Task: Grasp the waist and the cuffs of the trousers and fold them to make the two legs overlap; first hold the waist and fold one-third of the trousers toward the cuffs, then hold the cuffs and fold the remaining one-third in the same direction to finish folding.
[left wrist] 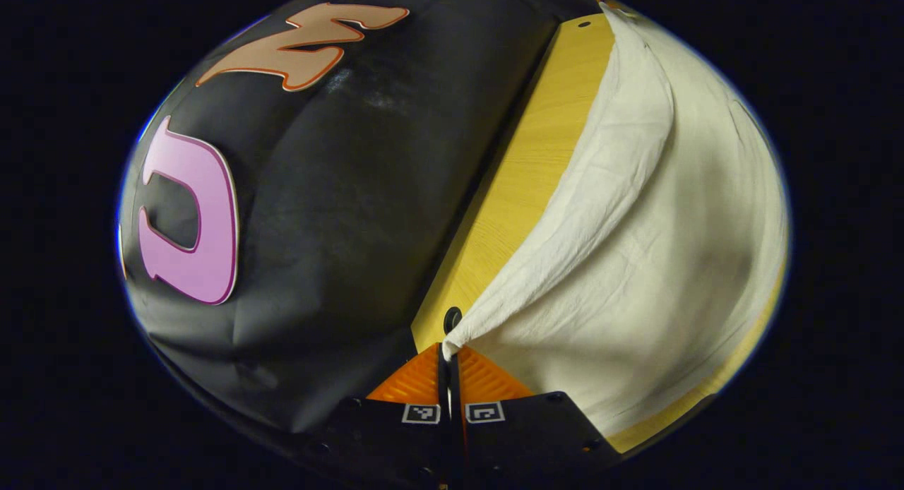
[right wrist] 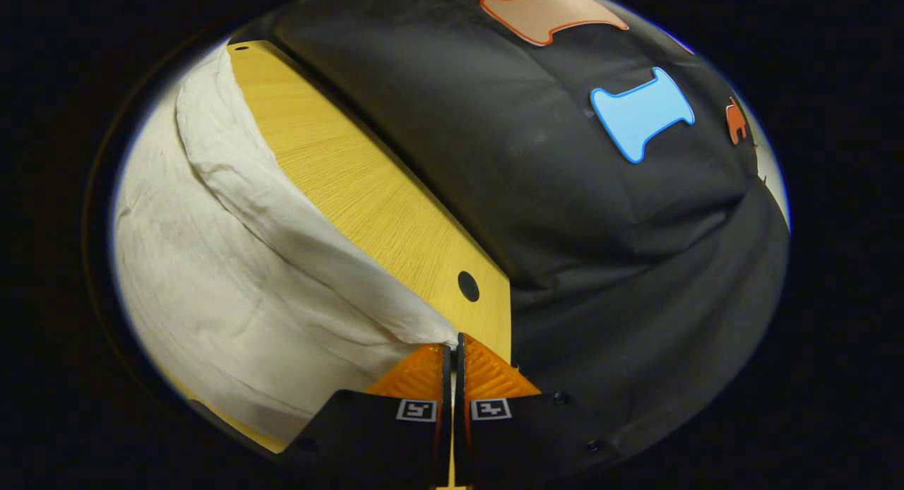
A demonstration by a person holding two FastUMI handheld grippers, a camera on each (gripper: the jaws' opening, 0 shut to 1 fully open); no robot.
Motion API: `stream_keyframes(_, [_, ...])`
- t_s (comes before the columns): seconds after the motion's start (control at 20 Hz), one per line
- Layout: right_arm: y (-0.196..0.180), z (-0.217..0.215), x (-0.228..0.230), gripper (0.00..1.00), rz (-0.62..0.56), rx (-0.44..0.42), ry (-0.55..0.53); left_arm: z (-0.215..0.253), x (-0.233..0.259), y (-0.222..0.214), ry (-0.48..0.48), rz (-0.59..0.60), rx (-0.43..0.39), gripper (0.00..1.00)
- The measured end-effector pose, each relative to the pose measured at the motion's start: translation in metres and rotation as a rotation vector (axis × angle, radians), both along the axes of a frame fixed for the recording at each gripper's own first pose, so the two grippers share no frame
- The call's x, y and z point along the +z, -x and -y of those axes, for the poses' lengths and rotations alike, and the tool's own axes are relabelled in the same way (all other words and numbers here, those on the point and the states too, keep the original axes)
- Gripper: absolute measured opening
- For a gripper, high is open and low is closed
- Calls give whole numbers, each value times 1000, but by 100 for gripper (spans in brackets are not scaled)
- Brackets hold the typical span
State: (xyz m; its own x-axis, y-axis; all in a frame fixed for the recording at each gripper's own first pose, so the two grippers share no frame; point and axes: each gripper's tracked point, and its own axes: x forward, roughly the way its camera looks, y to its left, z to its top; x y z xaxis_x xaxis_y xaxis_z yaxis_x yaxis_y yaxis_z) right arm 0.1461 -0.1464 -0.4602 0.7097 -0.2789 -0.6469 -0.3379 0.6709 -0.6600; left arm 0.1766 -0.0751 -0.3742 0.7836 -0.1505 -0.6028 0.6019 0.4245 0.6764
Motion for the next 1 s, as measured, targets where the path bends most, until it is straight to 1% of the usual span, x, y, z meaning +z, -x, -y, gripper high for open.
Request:
stream_keyframes(0.1, [-1,-3,-10,5,-15,-42,-21,3,-10,-1,8,-16,-9,0])
stream_keyframes(0.2, [1,-8,-10,12,-20,-104,-96,8,-24,9,54,-73,-1,0])
stream_keyframes(0.25, [-1,-9,-7,41,-2,-134,-132,10,-28,16,81,-106,13,25])
stream_keyframes(0.3, [-1,-8,0,71,11,-163,-167,12,-24,22,109,-111,32,50])
stream_keyframes(0.35, [5,-8,6,100,23,-203,-220,15,-15,24,140,-89,56,75])
stream_keyframes(0.4, [6,-7,11,98,39,-238,-272,17,-6,27,171,-73,78,100])
stream_keyframes(0.45, [6,-5,14,98,62,-273,-317,19,3,31,206,-59,103,95])
stream_keyframes(0.55, [11,3,24,98,98,-350,-401,27,25,43,284,-39,160,95])
stream_keyframes(0.6, [16,7,29,100,111,-391,-455,34,38,49,328,-29,183,95])
stream_keyframes(0.65, [23,13,31,98,119,-434,-505,40,49,57,368,-30,203,95])
stream_keyframes(0.7, [29,18,27,100,122,-479,-547,47,60,65,406,-28,220,95])
stream_keyframes(0.75, [36,25,18,100,122,-528,-583,53,71,74,441,-28,236,95])
stream_keyframes(0.8, [43,31,11,98,122,-583,-620,60,82,81,481,-26,248,95])
stream_keyframes(0.85, [51,37,6,100,124,-636,-659,67,93,90,526,-25,263,95])
stream_keyframes(0.95, [69,46,-5,100,116,-746,-732,82,113,109,624,-40,297,95])
stream_keyframes(1.0, [76,47,-9,98,112,-796,-769,87,120,118,671,-53,320,95])
